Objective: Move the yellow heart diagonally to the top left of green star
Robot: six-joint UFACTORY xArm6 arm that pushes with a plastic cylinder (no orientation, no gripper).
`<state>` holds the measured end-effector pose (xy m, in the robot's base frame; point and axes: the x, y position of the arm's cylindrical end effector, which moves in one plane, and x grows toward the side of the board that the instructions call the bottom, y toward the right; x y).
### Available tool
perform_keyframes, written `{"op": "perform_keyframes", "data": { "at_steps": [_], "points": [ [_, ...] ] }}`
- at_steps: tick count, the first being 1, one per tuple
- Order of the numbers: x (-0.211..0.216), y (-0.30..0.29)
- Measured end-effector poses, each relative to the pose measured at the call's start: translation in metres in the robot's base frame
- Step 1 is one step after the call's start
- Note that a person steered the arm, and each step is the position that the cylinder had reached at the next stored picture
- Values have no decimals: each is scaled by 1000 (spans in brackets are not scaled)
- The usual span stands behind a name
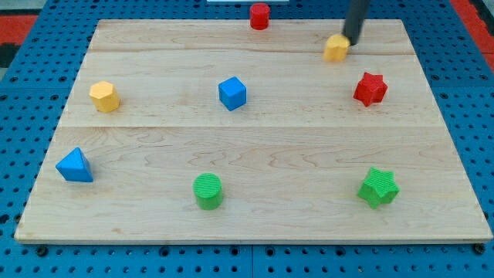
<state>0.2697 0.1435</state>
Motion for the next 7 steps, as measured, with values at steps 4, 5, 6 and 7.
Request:
{"op": "perform_keyframes", "data": {
  "at_steps": [4, 5, 6, 7],
  "points": [
    [7, 144],
    [66, 120],
    [105, 56],
    [118, 11]
  ]
}}
